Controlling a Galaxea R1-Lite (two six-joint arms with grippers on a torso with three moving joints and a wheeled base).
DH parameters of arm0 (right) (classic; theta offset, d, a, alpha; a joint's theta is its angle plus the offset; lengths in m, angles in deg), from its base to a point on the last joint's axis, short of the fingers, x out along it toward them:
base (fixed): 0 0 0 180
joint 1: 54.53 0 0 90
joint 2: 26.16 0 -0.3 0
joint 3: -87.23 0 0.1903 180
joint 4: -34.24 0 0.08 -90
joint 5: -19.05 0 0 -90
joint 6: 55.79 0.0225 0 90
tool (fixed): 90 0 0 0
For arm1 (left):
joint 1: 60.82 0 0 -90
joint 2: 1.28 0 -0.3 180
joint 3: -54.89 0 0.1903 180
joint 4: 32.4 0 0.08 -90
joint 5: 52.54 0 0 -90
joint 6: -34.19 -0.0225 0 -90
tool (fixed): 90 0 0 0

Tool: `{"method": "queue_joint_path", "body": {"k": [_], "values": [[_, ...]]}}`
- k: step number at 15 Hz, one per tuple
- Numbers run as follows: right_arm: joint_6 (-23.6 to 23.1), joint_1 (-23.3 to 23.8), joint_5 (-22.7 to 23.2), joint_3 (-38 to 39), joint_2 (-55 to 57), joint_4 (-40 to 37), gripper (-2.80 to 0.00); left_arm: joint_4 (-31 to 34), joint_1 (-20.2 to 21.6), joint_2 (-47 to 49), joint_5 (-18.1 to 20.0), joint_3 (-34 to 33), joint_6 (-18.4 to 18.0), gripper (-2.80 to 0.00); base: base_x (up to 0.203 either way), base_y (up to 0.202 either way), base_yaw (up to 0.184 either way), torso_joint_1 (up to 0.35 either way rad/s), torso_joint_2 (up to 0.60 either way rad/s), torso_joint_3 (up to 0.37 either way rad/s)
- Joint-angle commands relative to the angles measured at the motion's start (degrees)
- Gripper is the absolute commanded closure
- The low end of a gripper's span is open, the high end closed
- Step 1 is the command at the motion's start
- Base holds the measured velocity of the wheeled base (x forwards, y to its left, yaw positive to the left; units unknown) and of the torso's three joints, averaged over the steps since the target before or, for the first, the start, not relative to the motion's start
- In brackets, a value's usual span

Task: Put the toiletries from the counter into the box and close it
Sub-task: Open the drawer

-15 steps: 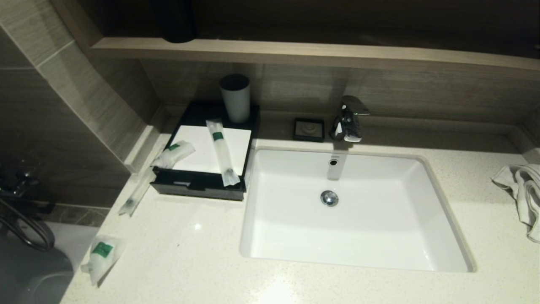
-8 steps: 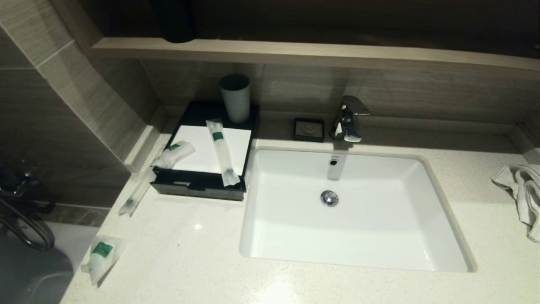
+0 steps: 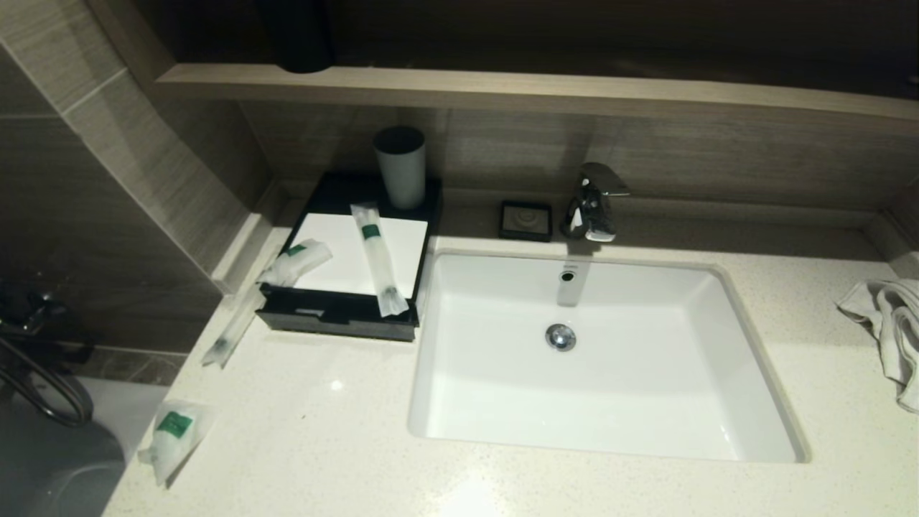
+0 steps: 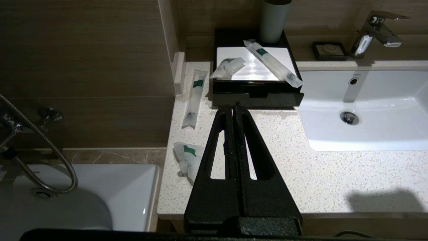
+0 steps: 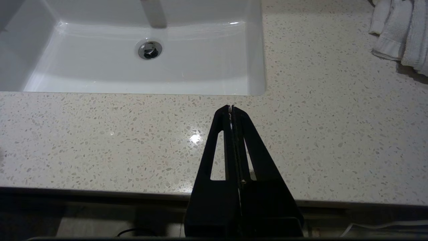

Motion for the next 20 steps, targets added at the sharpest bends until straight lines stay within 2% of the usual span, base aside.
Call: {"method": "queue_joint_path", "body": {"k": [1,20], "values": [[0.0,0.0,0.0,0.0,0.1,-0.1,0.0,2.0,0.0,0.1,0.1,1.9,-0.1,0.0,0.0,0.0,0.0,0.0,0.0,0.0],[0.0,0.0,0.0,0.0,0.1,0.0,0.0,7.9,0.0,0.2,-0.1,13.0,-0.4,0.0,0.0,0.0,0.0,0.0,0.0,0.0]]}}
